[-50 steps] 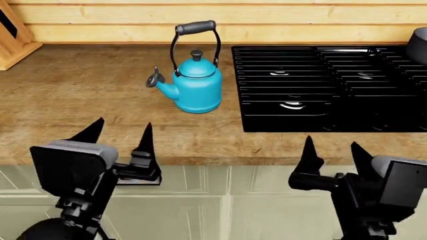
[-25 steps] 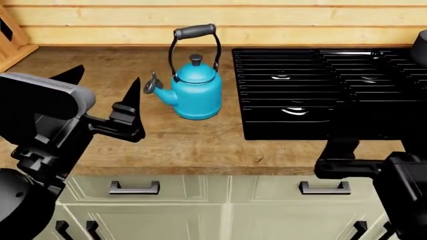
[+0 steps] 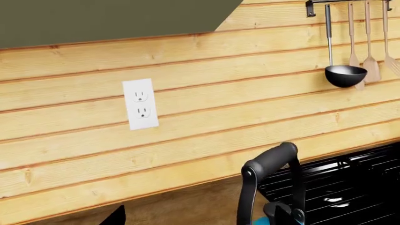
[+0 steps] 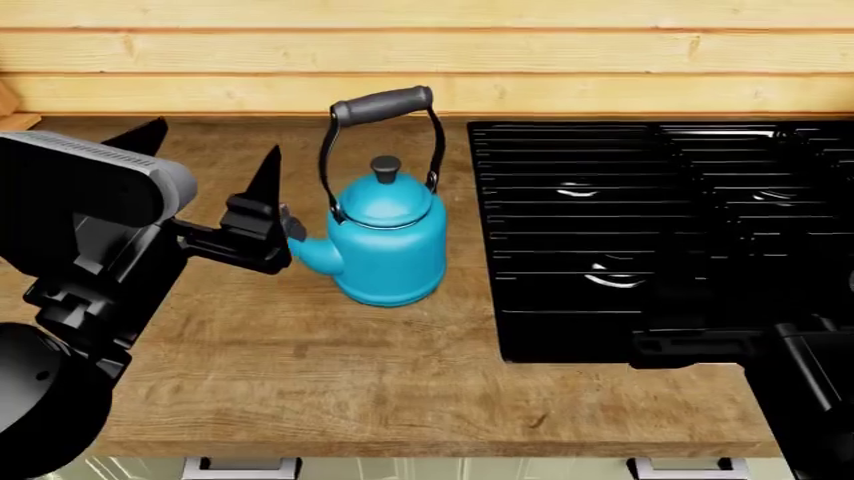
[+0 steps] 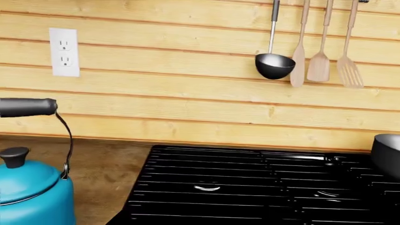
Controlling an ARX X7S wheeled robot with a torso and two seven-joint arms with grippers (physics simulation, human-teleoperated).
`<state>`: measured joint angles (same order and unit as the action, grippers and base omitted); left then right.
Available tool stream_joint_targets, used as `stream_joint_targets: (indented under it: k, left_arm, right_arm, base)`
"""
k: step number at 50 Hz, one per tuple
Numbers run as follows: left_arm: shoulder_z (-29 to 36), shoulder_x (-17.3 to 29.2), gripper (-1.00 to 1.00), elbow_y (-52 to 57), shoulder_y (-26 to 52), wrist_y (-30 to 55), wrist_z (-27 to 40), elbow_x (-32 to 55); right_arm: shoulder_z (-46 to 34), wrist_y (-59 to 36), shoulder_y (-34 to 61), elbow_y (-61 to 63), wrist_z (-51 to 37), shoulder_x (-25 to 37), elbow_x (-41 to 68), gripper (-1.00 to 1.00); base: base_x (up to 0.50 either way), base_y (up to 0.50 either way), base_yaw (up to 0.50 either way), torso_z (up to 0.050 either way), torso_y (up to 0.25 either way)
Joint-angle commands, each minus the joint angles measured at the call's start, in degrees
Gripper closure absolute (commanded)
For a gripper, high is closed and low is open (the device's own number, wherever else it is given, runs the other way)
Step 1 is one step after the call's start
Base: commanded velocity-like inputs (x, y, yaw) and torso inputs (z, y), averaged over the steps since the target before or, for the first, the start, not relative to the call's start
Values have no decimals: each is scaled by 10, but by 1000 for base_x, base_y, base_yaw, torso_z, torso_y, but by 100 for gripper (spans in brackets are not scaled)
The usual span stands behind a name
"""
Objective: Pick the kettle from the counter and place it on a stove burner. Then turn the burner on.
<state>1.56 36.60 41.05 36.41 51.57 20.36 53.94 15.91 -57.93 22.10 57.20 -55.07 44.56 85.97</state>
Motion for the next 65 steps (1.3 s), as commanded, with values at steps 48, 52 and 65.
stream_joint_targets:
  k: [48, 52, 65]
  left_arm:
    - [264, -8, -100, -311, 348, 129, -268, -4]
    - [287, -23, -100, -341, 354, 109, -294, -24]
    - [321, -55, -100, -403, 355, 66, -322, -61]
  right_arm:
    - [-9, 33, -57, 5, 71, -26, -116, -100]
    - [-19, 32, -51, -4, 77, -27, -124, -100]
    - [-32, 37, -55, -14, 90, -29, -155, -100]
  base:
    - [51, 0, 0, 0, 0]
    - [0, 0, 0, 0, 0]
    - [0, 0, 0, 0, 0]
